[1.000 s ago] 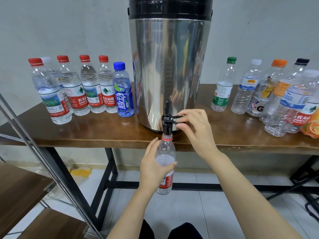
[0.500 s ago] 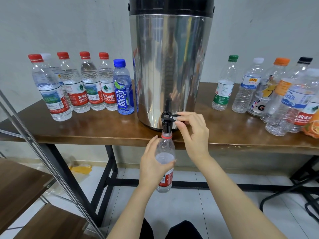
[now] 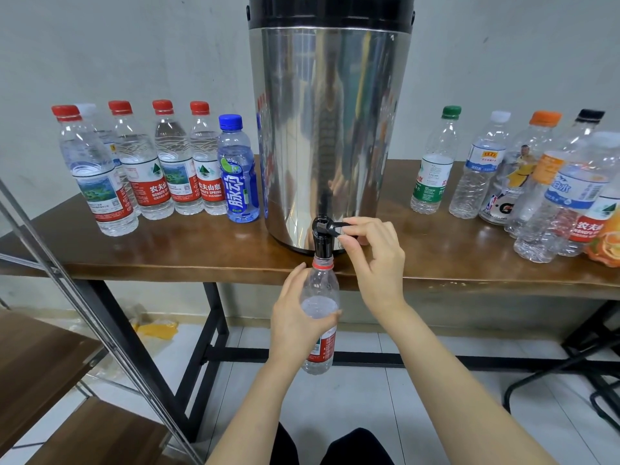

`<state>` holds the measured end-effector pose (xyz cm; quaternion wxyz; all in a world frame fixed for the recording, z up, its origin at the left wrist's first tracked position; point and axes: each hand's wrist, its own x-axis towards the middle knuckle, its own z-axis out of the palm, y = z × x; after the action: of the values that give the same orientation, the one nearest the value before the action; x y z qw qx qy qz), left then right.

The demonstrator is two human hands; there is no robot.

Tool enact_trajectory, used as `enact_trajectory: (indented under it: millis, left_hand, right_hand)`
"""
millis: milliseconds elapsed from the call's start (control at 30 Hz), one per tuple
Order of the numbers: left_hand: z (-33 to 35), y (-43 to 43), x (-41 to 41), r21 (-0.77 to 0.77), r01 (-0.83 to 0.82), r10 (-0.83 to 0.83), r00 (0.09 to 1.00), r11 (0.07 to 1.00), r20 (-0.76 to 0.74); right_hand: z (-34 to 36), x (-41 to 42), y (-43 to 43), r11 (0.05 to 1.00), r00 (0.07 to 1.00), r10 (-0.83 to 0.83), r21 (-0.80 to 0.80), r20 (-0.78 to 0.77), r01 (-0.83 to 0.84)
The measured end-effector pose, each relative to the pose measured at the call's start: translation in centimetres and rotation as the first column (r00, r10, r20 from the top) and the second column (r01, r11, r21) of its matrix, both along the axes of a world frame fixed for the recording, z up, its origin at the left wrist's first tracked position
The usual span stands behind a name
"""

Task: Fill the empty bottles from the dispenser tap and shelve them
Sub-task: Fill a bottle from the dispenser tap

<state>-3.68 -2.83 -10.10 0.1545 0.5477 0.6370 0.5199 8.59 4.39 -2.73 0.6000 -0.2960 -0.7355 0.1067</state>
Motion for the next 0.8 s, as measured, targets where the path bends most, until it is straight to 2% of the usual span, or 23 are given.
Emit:
enact_trajectory:
  millis: [800]
  left_hand:
    - [-0.08, -0.06, 0.07, 0.015, -0.010, 0.010, 0.999, 1.000, 0.033]
  right_hand:
    - [0.03, -0.11, -0.33, 1.000, 1.000, -0.014, -0.011, -0.020, 0.014]
